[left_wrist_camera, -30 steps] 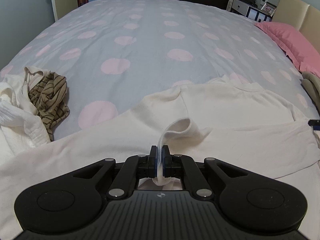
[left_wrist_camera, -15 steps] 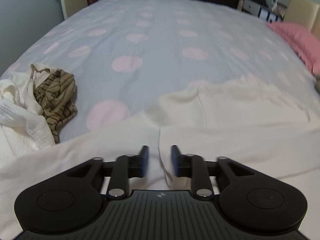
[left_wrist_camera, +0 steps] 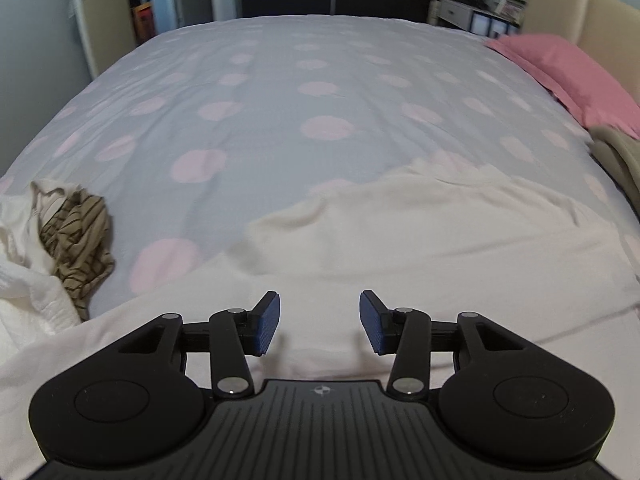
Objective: Fold clothes
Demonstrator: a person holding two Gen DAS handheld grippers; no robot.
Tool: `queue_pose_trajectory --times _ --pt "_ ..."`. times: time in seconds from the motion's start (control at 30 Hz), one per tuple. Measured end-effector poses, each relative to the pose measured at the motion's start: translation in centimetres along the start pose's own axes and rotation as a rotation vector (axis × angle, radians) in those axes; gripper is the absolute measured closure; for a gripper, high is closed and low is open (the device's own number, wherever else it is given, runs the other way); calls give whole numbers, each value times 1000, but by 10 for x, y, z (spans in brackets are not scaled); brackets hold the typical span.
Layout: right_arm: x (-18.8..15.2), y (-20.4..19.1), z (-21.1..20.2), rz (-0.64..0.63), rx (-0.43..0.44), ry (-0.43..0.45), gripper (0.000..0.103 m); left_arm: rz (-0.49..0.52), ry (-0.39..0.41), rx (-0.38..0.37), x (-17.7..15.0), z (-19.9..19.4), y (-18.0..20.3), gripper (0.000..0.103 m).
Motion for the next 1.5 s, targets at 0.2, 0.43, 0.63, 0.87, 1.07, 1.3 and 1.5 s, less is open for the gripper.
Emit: queue_pose_trajectory --times 0.2,0.43,0.63,0.87,1.07,1.3,1.5 --pt "-40 -20 -8 -287 29 -85 85 25 -26 -17 -15 -11 9 61" --pt "-51 -30 13 -489 -60 -108 81 27 -18 -7 -21 -24 7 61" --pt "-56 -26 22 -572 -161 -140 93 49 13 33 -21 -36 -4 61" --pt "-57 -24 10 -543 -183 -175 91 -23 13 142 -27 -38 -59 61" --pt "-53 -44 -10 -527 -192 -146 72 -128 -13 247 -43 -53 -130 59" --pt "-61 -87 -6 -522 -114 -162 62 -265 -57 364 -74 -74 -212 55" --pt "-71 -123 -1 -578 -73 -185 54 -392 -86 443 -106 -84 -269 48"
Point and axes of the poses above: each gripper's, at about its wrist camera, not at the fingertips, and z roughly the way its jaws point, y to its right, x to its top, the point moved 9 cm from there along z, roughly the way its jaws point, and after that the axes turned 14 degrees about x, right-handed, at the moved point
